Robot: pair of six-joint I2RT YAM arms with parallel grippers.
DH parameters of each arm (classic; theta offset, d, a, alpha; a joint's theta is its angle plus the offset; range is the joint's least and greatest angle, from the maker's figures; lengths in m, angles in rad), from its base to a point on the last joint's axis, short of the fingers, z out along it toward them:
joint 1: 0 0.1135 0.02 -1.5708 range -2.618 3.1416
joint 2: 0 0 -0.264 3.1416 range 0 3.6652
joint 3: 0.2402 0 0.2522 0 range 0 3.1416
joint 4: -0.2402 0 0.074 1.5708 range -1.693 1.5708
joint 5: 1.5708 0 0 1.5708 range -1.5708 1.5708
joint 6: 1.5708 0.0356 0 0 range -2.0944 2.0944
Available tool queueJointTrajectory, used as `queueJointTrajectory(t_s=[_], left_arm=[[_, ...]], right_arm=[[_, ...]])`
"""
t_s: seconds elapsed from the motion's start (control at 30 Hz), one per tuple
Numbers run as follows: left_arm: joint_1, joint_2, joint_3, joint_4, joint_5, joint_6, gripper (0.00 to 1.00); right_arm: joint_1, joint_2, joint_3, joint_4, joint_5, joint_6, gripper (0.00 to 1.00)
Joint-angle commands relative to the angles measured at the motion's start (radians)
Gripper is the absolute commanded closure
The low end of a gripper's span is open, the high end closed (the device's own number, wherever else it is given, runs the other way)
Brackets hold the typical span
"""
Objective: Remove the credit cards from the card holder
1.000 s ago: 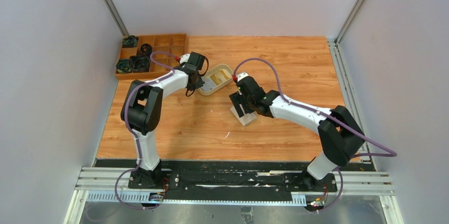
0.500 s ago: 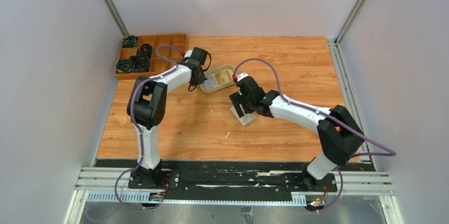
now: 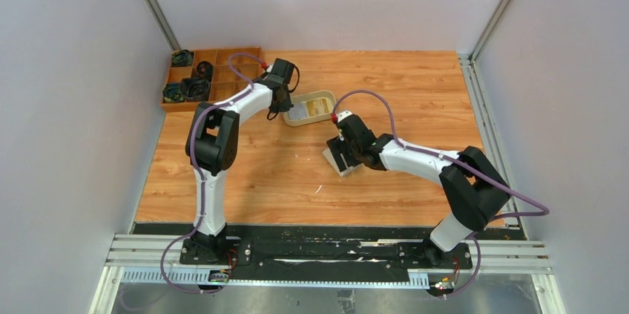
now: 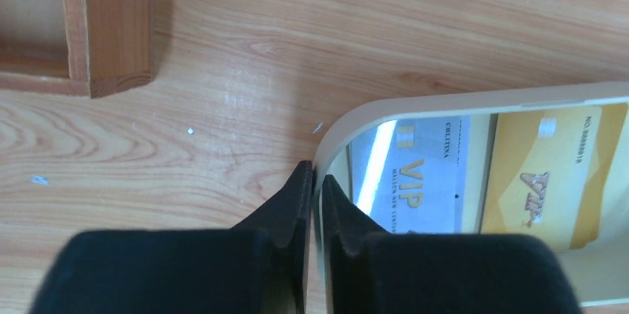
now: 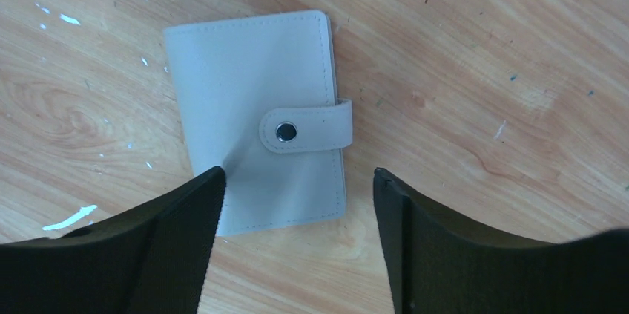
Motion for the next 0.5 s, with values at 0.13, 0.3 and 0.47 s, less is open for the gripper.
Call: queueJointTrajectory(t_s=[0.13,0.3,0.47], left_arm=[[-0.002,0.02,0.053,-0.001,0.033,0.056,0.67],[-0.002,0.003,0.052,0.007,0.024,0.064,0.36],[-0.002,-0.06,0.052,0.006,-0.02,0.091,0.16]], right_arm=[[-0.018,0.005,-0.062,0.102,-0.033,0.01,0.32],[-0.022,0.022,-0.061,0.139,-0.032,0.018,0.36],[-0.026,0.054,-0.032,0.14,-0.047,0.013,0.49]])
